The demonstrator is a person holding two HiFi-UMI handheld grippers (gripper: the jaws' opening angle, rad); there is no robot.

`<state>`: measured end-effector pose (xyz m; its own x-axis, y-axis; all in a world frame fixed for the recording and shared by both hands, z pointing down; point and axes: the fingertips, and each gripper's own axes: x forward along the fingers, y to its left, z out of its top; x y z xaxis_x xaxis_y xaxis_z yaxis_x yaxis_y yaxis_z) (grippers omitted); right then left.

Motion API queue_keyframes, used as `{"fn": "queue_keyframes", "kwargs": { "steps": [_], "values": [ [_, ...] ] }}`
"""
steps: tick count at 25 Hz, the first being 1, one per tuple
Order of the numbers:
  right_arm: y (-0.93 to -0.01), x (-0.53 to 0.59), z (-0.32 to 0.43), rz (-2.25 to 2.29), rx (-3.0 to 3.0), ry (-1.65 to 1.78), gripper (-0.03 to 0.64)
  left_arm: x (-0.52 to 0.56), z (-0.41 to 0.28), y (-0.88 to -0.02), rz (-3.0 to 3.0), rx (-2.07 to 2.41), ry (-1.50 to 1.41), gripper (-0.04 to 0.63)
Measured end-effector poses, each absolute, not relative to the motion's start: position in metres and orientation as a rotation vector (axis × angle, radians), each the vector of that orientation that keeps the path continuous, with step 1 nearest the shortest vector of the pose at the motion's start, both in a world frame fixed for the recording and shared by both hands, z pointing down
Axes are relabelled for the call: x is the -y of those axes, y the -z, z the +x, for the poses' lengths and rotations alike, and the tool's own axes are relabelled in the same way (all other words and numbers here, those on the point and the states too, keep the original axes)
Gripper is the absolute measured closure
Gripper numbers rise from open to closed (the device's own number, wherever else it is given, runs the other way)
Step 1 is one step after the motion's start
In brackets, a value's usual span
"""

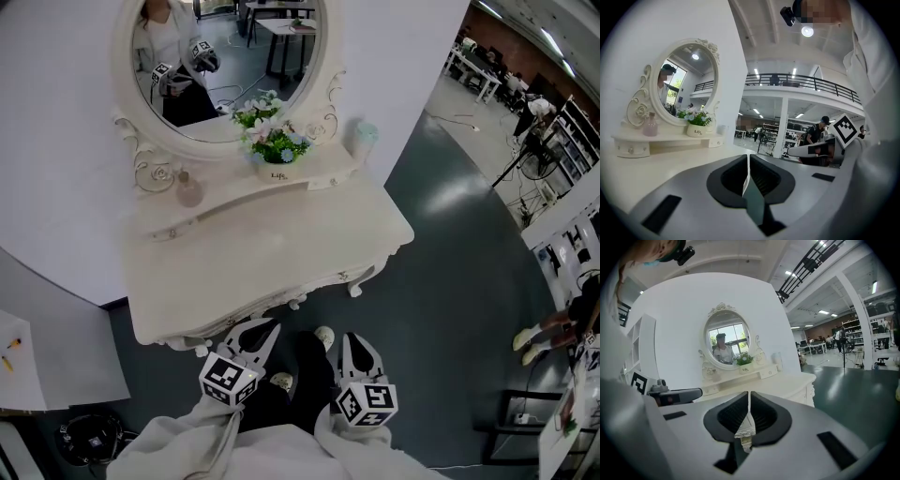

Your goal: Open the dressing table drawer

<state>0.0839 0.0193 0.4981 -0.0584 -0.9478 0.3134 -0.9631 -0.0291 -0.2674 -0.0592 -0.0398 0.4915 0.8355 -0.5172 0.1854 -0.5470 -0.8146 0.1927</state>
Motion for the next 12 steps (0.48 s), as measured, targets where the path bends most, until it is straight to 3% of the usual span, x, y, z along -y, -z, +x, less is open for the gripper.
{"fn": "queue_keyframes", "kwargs": {
  "steps": [12],
  "values": [
    [-0.504,0.019,0.094,2.060,2.203,-0.657,0.577,0.071,-0.050,-0.495,2.751,0.879,-0.176,0.566]
  ]
}}
